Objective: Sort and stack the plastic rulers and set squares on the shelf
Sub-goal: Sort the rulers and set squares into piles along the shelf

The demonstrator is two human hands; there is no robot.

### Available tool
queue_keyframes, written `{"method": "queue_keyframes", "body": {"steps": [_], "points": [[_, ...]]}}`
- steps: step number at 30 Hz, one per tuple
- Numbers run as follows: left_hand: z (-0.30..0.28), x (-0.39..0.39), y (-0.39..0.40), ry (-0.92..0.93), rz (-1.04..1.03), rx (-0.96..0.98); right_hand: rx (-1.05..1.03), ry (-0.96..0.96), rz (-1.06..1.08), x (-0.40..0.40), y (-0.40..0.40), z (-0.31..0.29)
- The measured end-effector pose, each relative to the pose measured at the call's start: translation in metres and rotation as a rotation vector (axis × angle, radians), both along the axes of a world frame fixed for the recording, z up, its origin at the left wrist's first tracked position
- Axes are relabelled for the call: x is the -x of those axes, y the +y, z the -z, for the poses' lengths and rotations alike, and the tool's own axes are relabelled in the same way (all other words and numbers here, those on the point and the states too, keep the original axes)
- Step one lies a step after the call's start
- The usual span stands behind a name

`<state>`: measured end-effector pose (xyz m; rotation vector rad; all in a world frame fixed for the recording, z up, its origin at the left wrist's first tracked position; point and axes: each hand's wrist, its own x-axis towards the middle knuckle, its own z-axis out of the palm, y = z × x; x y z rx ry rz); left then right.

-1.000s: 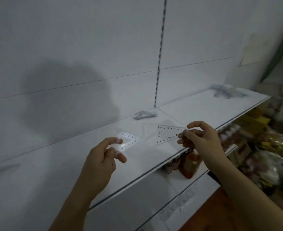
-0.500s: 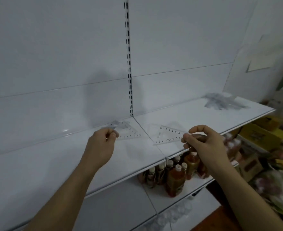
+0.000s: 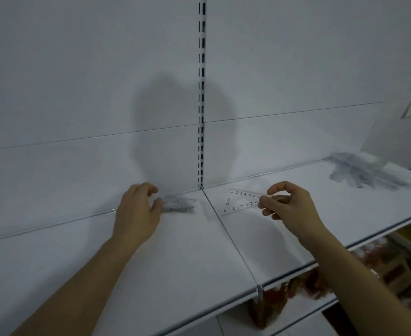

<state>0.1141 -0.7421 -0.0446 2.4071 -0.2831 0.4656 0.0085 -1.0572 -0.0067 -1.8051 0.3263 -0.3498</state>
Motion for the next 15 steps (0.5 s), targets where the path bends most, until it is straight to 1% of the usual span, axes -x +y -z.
{"method": "queue_keyframes", "body": {"steps": [4,6,8,12,15], "points": [[0.012,0.004,-0.001,-0.045,0.012,-0.1,0.061,0.071,0.048,-0.056,-0.02,0.015],[0.013,0.008,-0.006,-0.091,0.047,-0.14,0.134,0.113,0.054,-0.077,-0.028,0.02],[0.011,0.006,-0.01,-0.091,0.084,-0.134,0.234,0.14,0.091,-0.092,-0.033,0.022],[0.012,0.005,-0.011,-0.065,0.135,-0.105,0.352,0.135,0.163,-0.095,-0.033,0.024],[0.014,0.002,-0.011,-0.063,0.136,-0.137,0.497,0.151,0.103,-0.077,-0.025,0.023]]}}
